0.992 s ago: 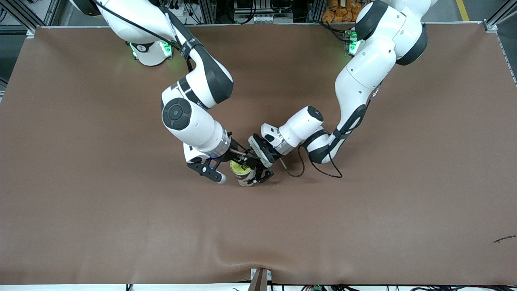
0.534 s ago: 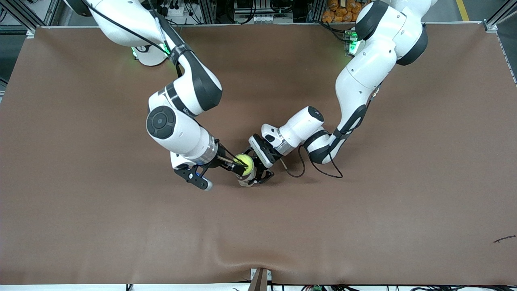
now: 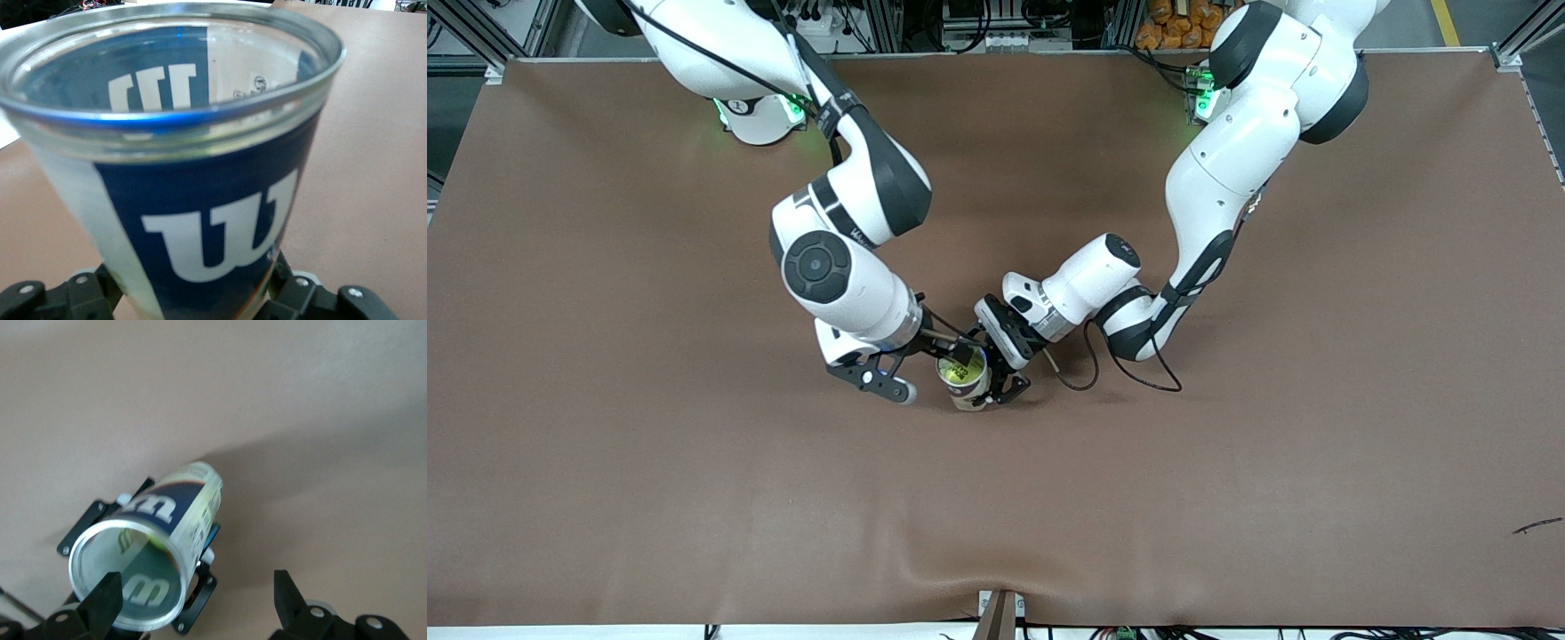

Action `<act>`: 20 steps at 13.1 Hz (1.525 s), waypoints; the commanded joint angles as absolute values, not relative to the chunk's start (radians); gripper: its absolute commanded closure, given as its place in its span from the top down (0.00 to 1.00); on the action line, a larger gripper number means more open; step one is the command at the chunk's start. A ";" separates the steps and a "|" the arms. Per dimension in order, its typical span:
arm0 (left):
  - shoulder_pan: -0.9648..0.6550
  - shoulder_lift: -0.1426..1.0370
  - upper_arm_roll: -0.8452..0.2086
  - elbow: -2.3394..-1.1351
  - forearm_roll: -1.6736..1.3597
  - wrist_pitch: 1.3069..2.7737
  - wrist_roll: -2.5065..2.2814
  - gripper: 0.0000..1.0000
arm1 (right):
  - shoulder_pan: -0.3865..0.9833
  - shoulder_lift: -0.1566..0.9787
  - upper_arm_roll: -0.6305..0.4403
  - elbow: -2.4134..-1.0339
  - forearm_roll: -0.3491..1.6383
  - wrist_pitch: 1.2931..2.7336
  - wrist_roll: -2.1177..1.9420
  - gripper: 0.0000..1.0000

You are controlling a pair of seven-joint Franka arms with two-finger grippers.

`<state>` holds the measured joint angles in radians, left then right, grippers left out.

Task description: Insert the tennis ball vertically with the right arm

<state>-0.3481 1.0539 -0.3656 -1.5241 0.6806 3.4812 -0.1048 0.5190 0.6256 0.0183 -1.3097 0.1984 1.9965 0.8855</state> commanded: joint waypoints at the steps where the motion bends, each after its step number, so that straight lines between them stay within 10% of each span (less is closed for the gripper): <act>1: -0.345 1.046 -0.361 -1.526 0.701 3.491 -0.112 0.86 | 0.431 0.574 0.026 -1.308 0.192 1.977 0.832 1.00; 4: -0.345 1.048 -0.362 -1.528 0.701 3.491 -0.120 1.00 | 0.342 0.510 0.025 -1.315 0.189 1.870 0.594 1.00; 14: -0.311 1.016 -0.362 -1.660 0.703 3.491 -0.124 1.00 | -0.009 0.082 0.003 -1.730 0.087 1.770 -0.085 1.00; 20: -0.249 0.947 -0.362 -1.793 0.707 3.490 -0.124 1.00 | -0.083 -0.021 -0.066 -1.721 0.081 1.622 -0.216 1.00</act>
<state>-0.2907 1.0320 -0.3637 -1.6852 0.6831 3.4889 -0.1061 -0.0392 0.0063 -0.0782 -1.7092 0.0923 1.6611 -0.1759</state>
